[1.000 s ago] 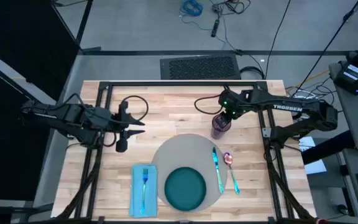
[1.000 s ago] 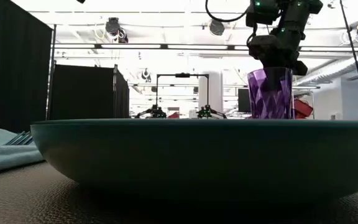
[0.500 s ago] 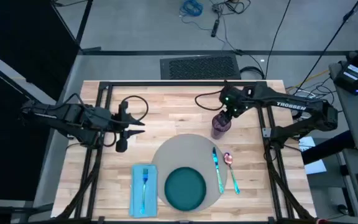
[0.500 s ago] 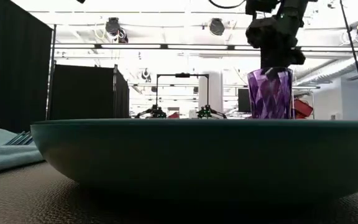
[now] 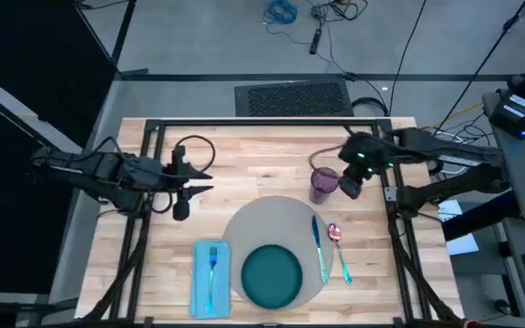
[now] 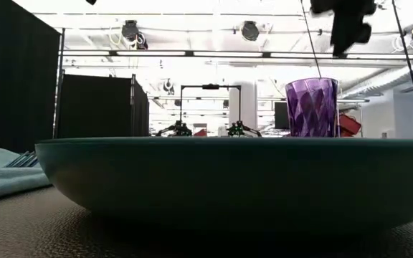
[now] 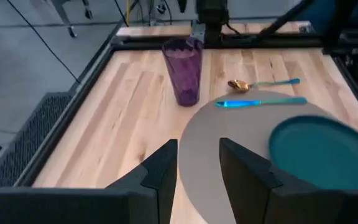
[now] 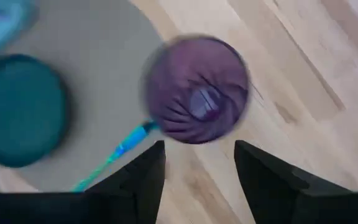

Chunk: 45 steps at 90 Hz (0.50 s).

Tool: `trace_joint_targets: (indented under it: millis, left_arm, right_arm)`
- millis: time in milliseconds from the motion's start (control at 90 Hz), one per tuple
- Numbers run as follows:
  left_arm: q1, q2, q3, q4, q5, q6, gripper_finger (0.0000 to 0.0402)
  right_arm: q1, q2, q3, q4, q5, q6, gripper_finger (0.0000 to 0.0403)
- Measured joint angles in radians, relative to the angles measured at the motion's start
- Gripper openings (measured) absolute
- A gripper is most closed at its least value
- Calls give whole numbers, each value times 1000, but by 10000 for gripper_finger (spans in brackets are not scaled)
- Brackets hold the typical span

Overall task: Set table place
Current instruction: Return to Home Position

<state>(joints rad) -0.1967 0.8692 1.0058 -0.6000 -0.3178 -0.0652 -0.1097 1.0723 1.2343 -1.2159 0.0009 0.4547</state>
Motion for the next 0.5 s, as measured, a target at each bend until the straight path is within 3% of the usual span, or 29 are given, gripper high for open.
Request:
trace_joint_targets:
  millis: [189,311,500]
  left_arm:
    - [0,-20,0,8,-3,46,105]
    - [0,-43,0,9,-13,53,105]
    - [0,-88,0,14,-145,55,105]
  right_arm:
    - [236,-211,-126,248,113,6,176]
    - [381,-366,-327,460,130,-15,176]
    - [534,-604,-674,832,130,-70,176]
